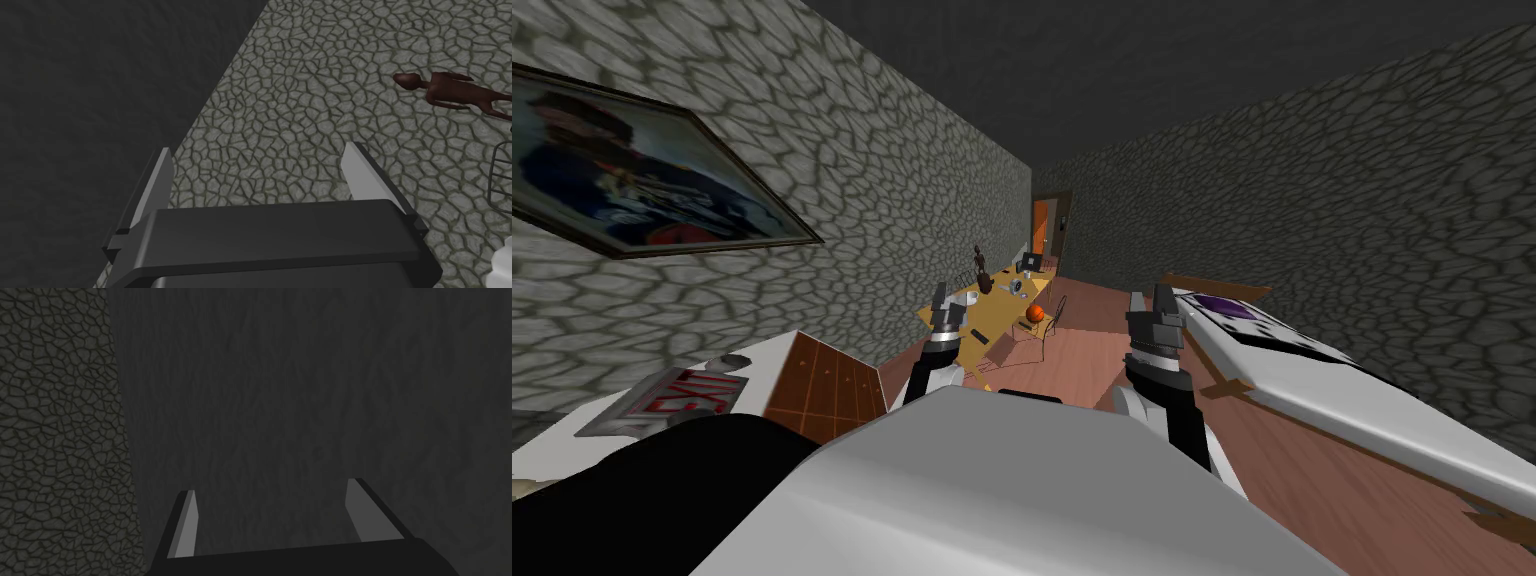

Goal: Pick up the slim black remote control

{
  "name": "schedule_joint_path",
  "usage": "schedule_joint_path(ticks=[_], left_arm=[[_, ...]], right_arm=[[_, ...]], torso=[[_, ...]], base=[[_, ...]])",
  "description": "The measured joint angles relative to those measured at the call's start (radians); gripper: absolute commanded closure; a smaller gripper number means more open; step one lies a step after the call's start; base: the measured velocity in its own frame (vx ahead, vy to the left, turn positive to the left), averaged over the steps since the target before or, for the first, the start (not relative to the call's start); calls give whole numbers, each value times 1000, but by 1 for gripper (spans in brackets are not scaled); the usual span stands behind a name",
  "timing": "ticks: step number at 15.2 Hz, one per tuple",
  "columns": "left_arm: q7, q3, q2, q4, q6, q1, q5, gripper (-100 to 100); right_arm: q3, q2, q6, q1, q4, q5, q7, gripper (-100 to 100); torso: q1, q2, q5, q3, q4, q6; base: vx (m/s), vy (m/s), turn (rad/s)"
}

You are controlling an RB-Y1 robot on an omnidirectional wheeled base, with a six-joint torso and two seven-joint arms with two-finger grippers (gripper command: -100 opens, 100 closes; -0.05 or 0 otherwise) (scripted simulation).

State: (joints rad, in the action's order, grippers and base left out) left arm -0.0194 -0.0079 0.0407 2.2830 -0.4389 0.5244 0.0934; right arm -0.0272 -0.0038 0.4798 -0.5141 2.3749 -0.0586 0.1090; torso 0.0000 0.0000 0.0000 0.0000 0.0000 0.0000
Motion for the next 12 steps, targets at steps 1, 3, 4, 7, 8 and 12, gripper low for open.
schedule_joint_path(ticks=[1,3,4,7,8,12], left_arm=[[-1,1,13,-3,6,1,2,-100],[-8,5,46,-14,35,7,10,-100],[-11,8,57,-18,49,8,14,-100],[-20,20,86,-45,99,4,28,-100],[-24,23,94,-54,114,5,33,-100],[-38,32,117,-81,178,15,50,-100]], right_arm=[[0,0,0,0,0,0,0,0],[0,0,0,0,0,0,0,0],[0,0,0,0,0,0,0,0],[0,0,0,0,0,0,0,0],[0,0,0,0,0,0,0,0],[0,0,0,0,0,0,0,0]], torso=[[0,0,0,0,0,0],[1,-1,0,-1,0,0],[1,-2,0,-1,0,0],[2,-2,0,-1,-1,0],[2,-2,0,-1,-1,0],[2,-2,0,-1,-1,0]], base=[[21,8,-136],[28,15,-90],[29,17,-75],[32,18,-114],[25,14,-77],[28,17,-107]])
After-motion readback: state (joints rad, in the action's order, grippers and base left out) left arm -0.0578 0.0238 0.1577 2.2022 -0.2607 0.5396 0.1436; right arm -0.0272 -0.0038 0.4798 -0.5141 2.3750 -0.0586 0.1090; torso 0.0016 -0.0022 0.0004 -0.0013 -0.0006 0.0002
